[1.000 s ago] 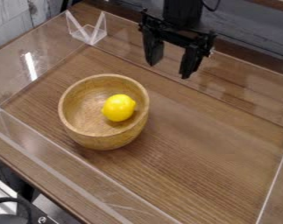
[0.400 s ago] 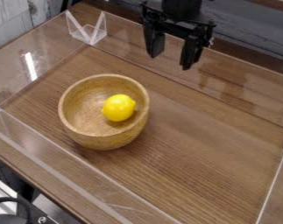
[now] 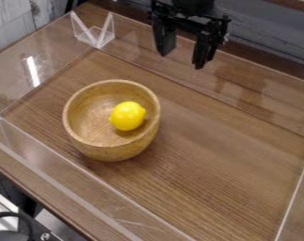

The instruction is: Put the lemon in the brown bowl

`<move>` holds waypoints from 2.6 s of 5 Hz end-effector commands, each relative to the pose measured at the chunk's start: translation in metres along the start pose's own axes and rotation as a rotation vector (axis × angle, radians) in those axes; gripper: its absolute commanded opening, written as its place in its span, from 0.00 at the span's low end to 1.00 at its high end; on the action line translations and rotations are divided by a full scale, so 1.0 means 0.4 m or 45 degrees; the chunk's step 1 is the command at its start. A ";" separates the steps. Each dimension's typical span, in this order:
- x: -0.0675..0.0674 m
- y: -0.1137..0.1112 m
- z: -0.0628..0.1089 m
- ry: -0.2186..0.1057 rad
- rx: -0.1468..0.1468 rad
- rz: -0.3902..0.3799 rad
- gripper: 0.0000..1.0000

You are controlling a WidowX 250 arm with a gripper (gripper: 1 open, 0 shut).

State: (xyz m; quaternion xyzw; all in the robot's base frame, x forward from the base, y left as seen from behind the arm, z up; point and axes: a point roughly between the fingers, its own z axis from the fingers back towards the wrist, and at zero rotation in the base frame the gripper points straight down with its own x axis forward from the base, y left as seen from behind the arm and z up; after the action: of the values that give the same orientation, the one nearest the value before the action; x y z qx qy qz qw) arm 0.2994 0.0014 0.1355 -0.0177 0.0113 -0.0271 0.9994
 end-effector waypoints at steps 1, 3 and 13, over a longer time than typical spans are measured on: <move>0.000 0.003 0.061 -0.098 0.001 -0.017 1.00; -0.012 0.001 0.056 -0.080 -0.018 -0.062 1.00; -0.008 -0.033 0.033 -0.045 -0.044 -0.077 1.00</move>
State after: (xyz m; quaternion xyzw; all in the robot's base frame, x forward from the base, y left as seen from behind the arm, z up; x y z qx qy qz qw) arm 0.2922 -0.0100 0.1357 -0.0372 0.0196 -0.0578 0.9974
